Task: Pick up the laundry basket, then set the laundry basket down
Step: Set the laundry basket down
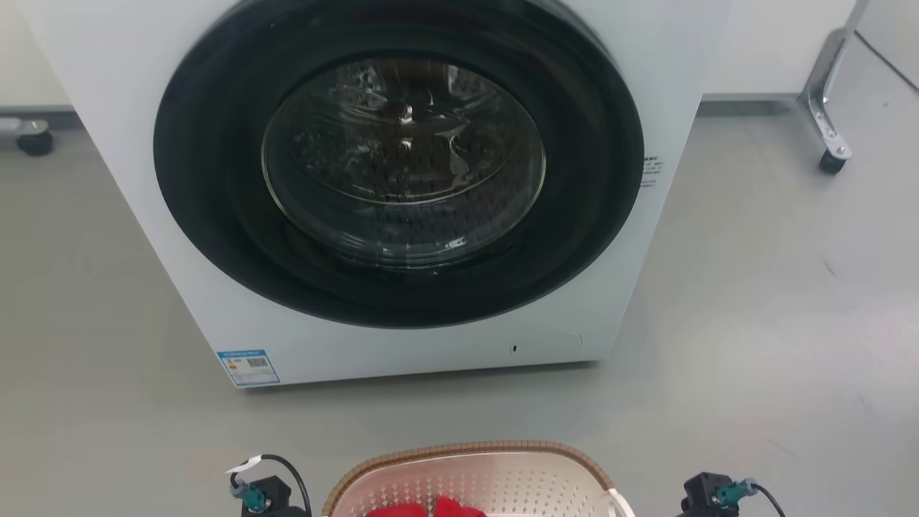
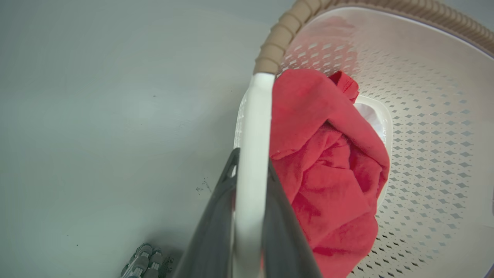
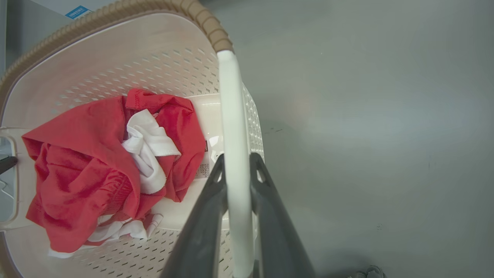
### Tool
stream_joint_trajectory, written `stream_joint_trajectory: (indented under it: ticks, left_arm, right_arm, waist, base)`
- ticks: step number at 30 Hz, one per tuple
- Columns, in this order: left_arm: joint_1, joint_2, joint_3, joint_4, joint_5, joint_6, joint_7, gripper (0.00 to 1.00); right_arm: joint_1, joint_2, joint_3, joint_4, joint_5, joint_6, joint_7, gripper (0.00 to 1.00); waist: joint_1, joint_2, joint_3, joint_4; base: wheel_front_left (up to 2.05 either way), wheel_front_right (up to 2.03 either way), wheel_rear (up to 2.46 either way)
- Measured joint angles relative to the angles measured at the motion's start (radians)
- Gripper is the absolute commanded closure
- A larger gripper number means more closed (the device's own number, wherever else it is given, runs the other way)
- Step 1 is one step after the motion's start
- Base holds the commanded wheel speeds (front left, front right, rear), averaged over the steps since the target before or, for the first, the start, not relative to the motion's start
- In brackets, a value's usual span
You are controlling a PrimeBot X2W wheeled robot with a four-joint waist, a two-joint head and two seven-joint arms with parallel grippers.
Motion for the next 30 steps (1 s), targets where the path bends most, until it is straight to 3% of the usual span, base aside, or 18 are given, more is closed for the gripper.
stream_joint_trajectory:
  ticks: [30]
  left_arm:
    - [-0.256,0.012,-0.008,-0.073,0.019,0.045,-0.14,1.0]
  right_arm:
    - [-0.295,-0.033,0.007,-0.018,-0.055,0.0,-0.198,1.0]
  waist:
    - [0.0001,0.0001,0.414,-0.009]
  base:
    - [0.0,0.0,0.0]
